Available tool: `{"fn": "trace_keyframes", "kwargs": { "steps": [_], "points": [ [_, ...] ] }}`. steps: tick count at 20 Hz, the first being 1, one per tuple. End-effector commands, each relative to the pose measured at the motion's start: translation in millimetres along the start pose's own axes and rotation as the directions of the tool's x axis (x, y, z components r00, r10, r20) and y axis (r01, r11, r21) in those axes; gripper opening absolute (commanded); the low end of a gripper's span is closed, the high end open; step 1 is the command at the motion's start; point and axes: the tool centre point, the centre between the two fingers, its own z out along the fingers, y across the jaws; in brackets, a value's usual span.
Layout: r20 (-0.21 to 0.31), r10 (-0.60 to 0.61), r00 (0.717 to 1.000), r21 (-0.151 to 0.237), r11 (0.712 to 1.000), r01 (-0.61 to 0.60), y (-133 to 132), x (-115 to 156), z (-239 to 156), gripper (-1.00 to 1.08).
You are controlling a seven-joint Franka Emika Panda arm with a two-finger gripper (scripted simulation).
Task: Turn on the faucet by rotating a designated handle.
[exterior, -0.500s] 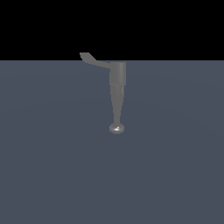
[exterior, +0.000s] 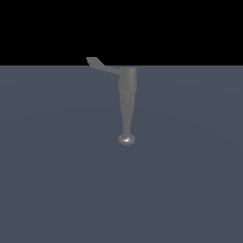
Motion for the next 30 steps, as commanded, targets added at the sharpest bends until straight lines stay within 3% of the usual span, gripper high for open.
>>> {"fn": "trace_keyframes", "kwargs": {
  "steps": [1, 10, 19, 30],
  "points": [
    [-0.003, 0.013, 1.000, -0.002, 1.000, -0.013, 4.6, -0.1, -0.1, -1.00],
    [-0.002, 0.033, 0.999, 0.000, 0.999, -0.033, 2.9, 4.7, 0.2, -1.00],
    [-0.001, 0.136, 0.991, 0.009, 0.991, -0.136, -2.3, 27.5, 2.3, -1.00],
    [0.009, 0.357, 0.934, 0.022, 0.934, -0.357, -16.4, 77.7, 12.4, -1.00]
  ]
}}
